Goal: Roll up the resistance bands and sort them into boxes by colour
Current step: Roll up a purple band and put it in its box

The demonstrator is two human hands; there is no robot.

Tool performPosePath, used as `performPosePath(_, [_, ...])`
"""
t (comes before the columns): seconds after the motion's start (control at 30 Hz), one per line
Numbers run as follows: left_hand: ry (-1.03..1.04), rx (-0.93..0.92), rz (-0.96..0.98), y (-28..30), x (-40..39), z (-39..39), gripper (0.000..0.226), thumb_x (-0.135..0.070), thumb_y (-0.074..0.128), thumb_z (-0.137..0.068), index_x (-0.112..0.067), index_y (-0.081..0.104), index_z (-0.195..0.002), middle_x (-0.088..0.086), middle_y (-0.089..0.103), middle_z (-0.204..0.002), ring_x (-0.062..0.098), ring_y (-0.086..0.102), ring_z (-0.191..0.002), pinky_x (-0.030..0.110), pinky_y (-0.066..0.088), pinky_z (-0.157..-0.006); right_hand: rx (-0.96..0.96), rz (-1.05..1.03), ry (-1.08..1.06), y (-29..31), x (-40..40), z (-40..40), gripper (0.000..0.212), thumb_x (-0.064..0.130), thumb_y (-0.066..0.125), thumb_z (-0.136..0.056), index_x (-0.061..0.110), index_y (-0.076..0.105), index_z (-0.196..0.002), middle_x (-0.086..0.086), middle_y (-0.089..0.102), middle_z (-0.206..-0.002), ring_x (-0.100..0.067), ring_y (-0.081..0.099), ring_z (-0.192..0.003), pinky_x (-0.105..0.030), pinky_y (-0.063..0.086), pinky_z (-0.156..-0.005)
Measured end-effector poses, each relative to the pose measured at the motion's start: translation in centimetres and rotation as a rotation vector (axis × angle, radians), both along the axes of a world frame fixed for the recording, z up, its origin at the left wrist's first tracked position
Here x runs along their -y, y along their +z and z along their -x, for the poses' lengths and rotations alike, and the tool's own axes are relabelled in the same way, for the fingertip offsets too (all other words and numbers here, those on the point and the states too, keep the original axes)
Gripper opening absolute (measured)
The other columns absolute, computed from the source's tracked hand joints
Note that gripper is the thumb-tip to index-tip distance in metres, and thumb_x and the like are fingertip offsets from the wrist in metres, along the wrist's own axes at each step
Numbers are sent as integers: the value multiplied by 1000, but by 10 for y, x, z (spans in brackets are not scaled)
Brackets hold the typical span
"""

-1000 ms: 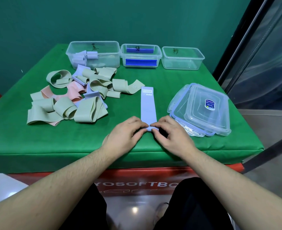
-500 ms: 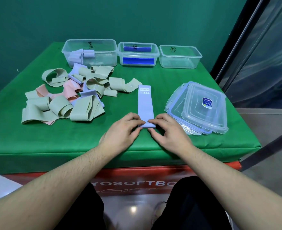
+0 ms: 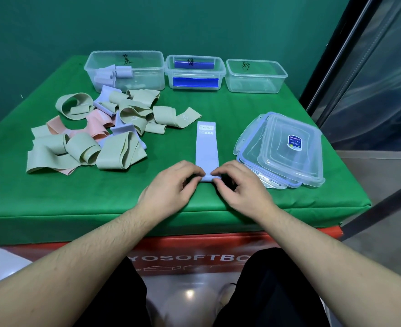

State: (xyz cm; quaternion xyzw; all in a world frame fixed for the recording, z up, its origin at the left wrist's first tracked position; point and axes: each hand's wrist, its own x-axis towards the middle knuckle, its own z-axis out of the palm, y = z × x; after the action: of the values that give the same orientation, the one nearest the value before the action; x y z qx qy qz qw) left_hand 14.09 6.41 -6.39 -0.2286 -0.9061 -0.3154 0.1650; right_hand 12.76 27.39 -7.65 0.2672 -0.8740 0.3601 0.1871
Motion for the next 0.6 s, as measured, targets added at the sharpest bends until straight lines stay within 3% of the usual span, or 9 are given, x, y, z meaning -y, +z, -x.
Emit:
performPosePath(0.13, [5,-10,15,0,-1,0,12,-15,65,-92,-16,70,-103,-6,66,-100,-8,44,-81,-1,31,-76,-7,-35,-2,-1,1,1,13,20,67,-87,16,69,-99,7,62,-94,-9,57,-89,-25,46,-81])
performPosePath(0.3, [37,24,8,0,-2,-2,18,-23,72,-87,-21,72,-104,-13,58,-104,-4,48,-63,2,32,-64,-3,-17,-19,-1,3,2,17,20,70,-85,15,71,-101,6,58,-98,-9,57,-90,-22,46,-81])
performPosePath(0.43, [42,27,19,-1,-1,1,19,-24,71,-89,-17,74,-106,-10,59,-101,-15,48,-73,-2,30,-69,2,-34,-21,-3,2,3,21,22,70,-89,15,71,-108,6,58,-100,-8,57,-92,-18,44,-83])
performPosePath(0.6, [63,-14,35,-1,-2,3,21,-26,66,-93,-14,72,-110,-5,62,-102,-2,45,-78,8,31,-73,-30,-31,-11,-1,1,4,15,18,69,-90,14,69,-104,5,61,-98,-4,54,-90,-16,40,-81])
